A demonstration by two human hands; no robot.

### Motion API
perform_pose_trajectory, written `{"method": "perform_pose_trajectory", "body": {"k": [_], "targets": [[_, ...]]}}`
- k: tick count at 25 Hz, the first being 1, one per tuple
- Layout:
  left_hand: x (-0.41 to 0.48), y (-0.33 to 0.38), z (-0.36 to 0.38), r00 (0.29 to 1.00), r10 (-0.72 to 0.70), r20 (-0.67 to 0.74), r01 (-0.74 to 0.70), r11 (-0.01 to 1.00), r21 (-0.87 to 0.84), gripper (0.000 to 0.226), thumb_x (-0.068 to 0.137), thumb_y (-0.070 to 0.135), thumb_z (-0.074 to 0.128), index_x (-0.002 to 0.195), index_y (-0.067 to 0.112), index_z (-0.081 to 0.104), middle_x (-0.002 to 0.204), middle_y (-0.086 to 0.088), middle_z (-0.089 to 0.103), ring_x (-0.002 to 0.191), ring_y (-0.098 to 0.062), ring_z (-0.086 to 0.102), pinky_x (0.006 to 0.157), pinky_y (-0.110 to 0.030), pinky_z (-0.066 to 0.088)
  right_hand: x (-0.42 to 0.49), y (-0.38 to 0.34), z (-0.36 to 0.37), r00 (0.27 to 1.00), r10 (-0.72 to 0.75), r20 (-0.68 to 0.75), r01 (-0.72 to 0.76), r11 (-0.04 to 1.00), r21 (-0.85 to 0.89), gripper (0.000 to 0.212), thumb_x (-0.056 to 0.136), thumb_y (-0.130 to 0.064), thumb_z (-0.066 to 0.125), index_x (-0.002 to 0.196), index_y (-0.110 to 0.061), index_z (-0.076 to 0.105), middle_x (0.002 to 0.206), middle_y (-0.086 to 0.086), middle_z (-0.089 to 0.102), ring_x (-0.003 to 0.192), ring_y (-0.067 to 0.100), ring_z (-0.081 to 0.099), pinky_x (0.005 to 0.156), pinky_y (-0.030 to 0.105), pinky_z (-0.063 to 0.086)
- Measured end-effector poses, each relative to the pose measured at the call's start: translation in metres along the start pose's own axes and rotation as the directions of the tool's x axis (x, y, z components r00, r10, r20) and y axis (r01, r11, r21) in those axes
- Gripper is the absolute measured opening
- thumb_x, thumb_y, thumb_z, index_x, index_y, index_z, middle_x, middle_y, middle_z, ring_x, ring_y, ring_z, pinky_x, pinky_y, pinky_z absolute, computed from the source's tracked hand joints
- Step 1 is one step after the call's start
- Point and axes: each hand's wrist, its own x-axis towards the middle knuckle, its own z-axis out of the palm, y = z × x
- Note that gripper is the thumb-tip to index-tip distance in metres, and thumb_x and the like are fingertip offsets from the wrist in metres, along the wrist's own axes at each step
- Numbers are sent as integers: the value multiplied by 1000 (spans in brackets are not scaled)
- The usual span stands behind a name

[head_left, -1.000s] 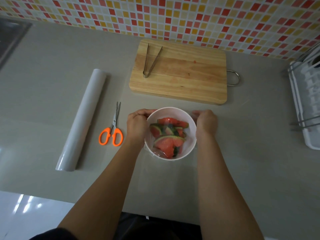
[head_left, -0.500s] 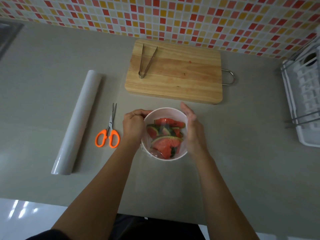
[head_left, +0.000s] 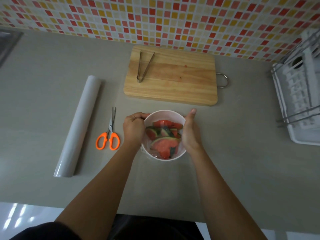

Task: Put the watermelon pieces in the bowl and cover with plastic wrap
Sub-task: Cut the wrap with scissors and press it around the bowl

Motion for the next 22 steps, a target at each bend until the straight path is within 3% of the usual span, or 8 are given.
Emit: {"method": "perform_pose_trajectory", "body": {"k": [3,5,9,12,14,16,20,22], "targets": [[1,0,0,999,40,-5,-39,989,146,45,71,-2,40,60,25,73,66,7,69,78,-24,65,62,-23,49,4,0,-9,999,-27,25,33,956,-293,88,71,-80,-4,72,-23,63,80,0,69,80,20,64,67,29,45],[2,2,2,994,106,3,-101,935,339,37,78,3,44,78,21,77,80,1,72,89,-25,63,68,-21,43,10,1,-24,987,-161,20,157,909,-386,84,80,-70,1,118,-21,58,127,10,59,119,27,52,99,33,40],[6,18,-15,954,292,-67,-185,748,637,29,91,10,43,106,3,67,107,-17,67,100,-35,58,72,-29,35,10,-4,-42,966,-253,-56,253,967,-18,75,83,-67,10,138,-25,40,146,-7,42,129,-2,35,94,-1,20],[-18,12,-35,884,404,-235,-299,875,379,34,99,21,36,121,10,60,121,-7,63,113,-22,56,80,-17,36,2,-1,-23,954,-293,64,288,954,80,84,73,-83,11,131,-35,48,138,-15,47,120,-12,37,89,-7,23],[-48,0,-24,908,415,-64,-407,908,102,46,99,41,27,134,22,50,136,9,51,128,-4,44,99,-9,31,-2,3,-14,948,-280,154,257,954,154,88,64,-91,15,124,-39,51,134,-15,50,122,-3,44,96,7,33],[-63,-12,-8,938,337,81,-340,940,21,54,98,49,20,143,25,38,144,12,40,137,-4,33,109,-17,26,-3,8,-7,951,-260,167,218,948,232,81,59,-93,21,112,-43,56,131,-7,54,120,11,52,98,26,42],[-55,-20,1,983,184,25,-182,981,-66,52,101,44,15,136,26,49,128,9,56,119,-8,52,88,-4,41,-3,9,1,982,-150,118,89,906,414,69,80,-75,18,100,-30,66,108,9,68,99,21,66,84,38,54],[-50,-25,2,982,187,15,-184,974,-130,54,101,44,15,127,24,58,119,3,65,111,-10,60,88,-16,48,2,9,1,990,-63,124,-8,866,500,68,90,-63,11,96,-25,67,90,5,73,85,18,70,69,31,56]]}}
